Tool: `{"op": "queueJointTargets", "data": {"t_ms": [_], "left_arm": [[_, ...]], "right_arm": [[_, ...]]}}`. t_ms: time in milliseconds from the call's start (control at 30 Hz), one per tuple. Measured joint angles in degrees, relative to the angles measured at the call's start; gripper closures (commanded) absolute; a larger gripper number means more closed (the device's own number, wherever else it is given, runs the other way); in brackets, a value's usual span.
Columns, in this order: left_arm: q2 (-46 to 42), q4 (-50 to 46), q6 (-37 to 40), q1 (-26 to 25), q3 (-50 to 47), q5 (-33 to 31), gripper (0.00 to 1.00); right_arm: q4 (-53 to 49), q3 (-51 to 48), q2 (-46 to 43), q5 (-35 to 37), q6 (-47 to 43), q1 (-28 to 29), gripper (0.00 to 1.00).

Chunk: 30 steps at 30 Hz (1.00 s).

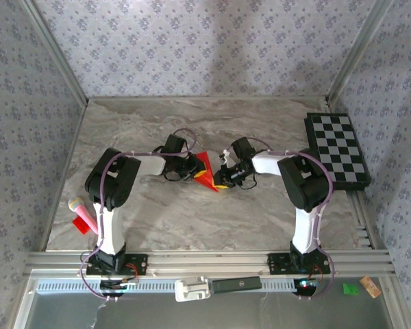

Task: Fold a paper plane with a square sheet of paper (pick it up from the middle)
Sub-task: Fourth fold the wing at the center of the table.

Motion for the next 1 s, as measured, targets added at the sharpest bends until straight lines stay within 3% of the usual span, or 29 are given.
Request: {"op": "queueJointTargets", "data": {"t_ms": [500, 1000], "left_arm": [[0.0, 0.6, 0.0, 0.0, 0.2, 1.0, 0.77], [0.0, 1.9, 0.0, 0.0, 0.3, 2.8, 0.78]], "right_arm": [[0.0, -0.3, 0.0, 0.4, -1.0, 0.0, 0.88], [0.7, -0.7, 0.0, -0.2, -2.1, -0.2, 0.85]]}}
